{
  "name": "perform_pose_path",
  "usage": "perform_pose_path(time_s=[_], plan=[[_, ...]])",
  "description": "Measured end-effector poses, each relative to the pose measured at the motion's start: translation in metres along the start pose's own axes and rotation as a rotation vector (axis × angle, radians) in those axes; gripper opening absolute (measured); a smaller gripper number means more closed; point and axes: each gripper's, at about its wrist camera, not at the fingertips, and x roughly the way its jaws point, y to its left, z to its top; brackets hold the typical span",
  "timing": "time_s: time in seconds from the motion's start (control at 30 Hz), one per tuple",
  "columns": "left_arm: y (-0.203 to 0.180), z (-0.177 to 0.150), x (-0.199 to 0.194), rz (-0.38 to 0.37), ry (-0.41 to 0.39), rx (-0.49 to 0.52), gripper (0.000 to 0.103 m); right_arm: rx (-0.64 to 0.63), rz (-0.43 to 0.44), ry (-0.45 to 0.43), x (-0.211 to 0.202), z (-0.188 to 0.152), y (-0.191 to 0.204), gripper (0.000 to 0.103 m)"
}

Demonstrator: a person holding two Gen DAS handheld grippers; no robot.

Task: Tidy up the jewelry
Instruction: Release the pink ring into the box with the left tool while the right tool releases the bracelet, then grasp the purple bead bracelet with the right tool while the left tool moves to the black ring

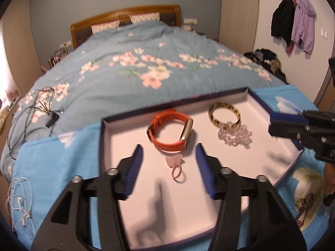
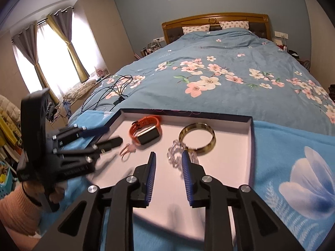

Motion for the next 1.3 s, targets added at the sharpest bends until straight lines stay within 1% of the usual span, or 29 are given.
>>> perform_pose_path(time_s=[0.07, 0.17, 0.33, 0.43, 0.5, 0.63, 0.83, 0.9, 0.93, 0.97, 1.03, 1.13, 1.23, 1.3], plan=[[0.001, -0.001, -0.018, 0.004, -0.04, 0.011, 0.058, -0.013, 0.003, -0.006, -0.013, -0.007, 0.003, 0.026], [0.001, -0.007, -0.044, -0.003, -0.081, 0.019, 0.058, -0.036, 0.004, -0.007, -0.032, -0.021, 0.006, 0.027], [0.001, -0.028, -0.081, -0.014, -0.117, 0.041, 0.06, -0.071, -0.032, 0.023, -0.055, -0.05, 0.009, 0.027], [0.001, -0.046, -0.095, -0.026, -0.11, 0.048, 0.06, -0.091, -0.072, 0.066, -0.065, -0.074, 0.01, 0.027], [0.002, -0.058, -0.1, -0.018, -0.099, 0.047, 0.06, -0.082, -0.075, 0.088, -0.069, -0.087, 0.007, 0.027], [0.005, -0.079, -0.107, -0.037, -0.074, 0.027, 0.061, -0.049, -0.097, 0.136, -0.075, -0.114, 0.002, 0.027], [0.004, -0.096, -0.112, -0.059, -0.064, 0.004, 0.061, -0.007, -0.095, 0.152, -0.073, -0.129, 0.002, 0.026], [0.003, -0.098, -0.111, -0.063, -0.06, 0.002, 0.062, -0.006, -0.096, 0.152, -0.072, -0.131, 0.002, 0.022], [0.003, -0.101, -0.112, -0.066, -0.057, 0.002, 0.062, -0.004, -0.095, 0.151, -0.072, -0.131, 0.003, 0.019], [0.002, -0.102, -0.113, -0.07, -0.055, 0.001, 0.062, 0.0, -0.097, 0.149, -0.073, -0.132, 0.003, 0.012], [0.002, -0.106, -0.114, -0.077, -0.052, -0.005, 0.062, 0.012, -0.101, 0.147, -0.073, -0.132, 0.002, 0.006], [0.002, -0.112, -0.116, -0.082, -0.046, -0.007, 0.062, 0.013, -0.106, 0.136, -0.075, -0.133, 0.004, 0.003], [0.0, -0.115, -0.116, -0.084, -0.039, -0.003, 0.062, 0.012, -0.113, 0.089, -0.082, -0.128, 0.009, 0.001], [-0.001, -0.118, -0.117, -0.084, -0.037, 0.001, 0.062, -0.004, -0.101, 0.057, -0.088, -0.124, 0.015, 0.001]])
